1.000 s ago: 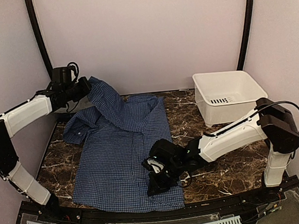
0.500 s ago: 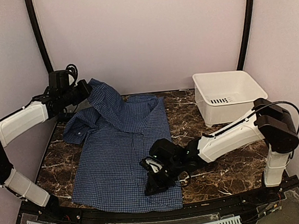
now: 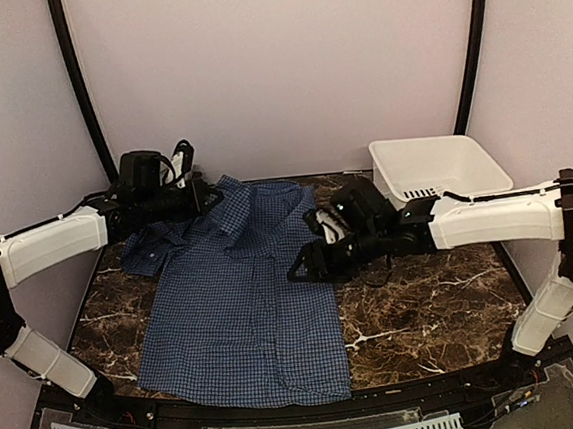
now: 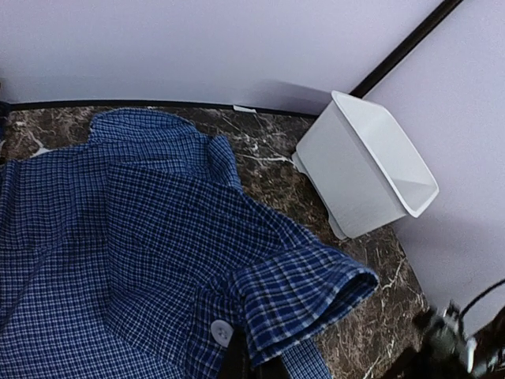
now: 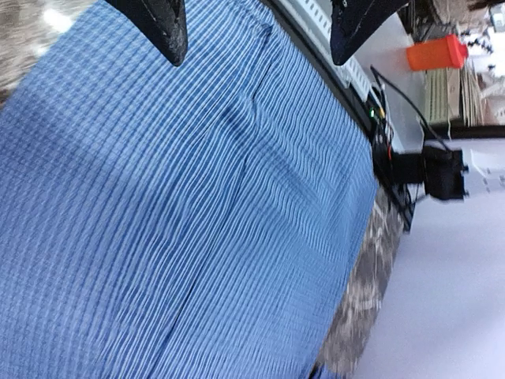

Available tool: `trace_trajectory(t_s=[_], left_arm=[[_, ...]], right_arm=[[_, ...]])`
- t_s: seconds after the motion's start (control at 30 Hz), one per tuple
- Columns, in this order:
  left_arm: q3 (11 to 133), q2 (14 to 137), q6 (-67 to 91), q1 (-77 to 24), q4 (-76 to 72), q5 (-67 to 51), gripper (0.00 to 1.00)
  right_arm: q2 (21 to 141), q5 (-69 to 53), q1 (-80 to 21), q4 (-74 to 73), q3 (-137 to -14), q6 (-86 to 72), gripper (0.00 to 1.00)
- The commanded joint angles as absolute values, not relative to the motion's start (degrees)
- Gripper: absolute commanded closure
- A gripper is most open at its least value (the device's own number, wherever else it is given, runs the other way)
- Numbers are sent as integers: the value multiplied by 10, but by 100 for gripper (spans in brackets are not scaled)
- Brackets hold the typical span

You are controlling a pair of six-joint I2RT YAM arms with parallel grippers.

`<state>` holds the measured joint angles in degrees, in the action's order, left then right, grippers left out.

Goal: Fold and stack the long sleeve shirts
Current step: Fold the sleeve of the 1/3-folded shirt.

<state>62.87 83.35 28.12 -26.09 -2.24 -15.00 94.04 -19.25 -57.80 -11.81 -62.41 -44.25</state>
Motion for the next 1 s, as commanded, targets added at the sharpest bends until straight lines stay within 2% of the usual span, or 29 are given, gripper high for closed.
trace_trajectory(t_s=[0.0, 0.17, 0.37, 0.97], left_arm=[[614, 821, 252, -292, 11, -214, 100], [589, 820, 247, -327, 39, -246, 100], [601, 848, 211, -395, 110, -266, 100], [685, 997, 197, -533, 173, -262, 99]], right_arm=[[886, -89, -479, -161, -658, -395, 40], [919, -60, -416, -185, -737, -351, 39], [976, -77, -396, -196, -791, -318, 40], [940, -92, -396, -168, -679, -329, 41]])
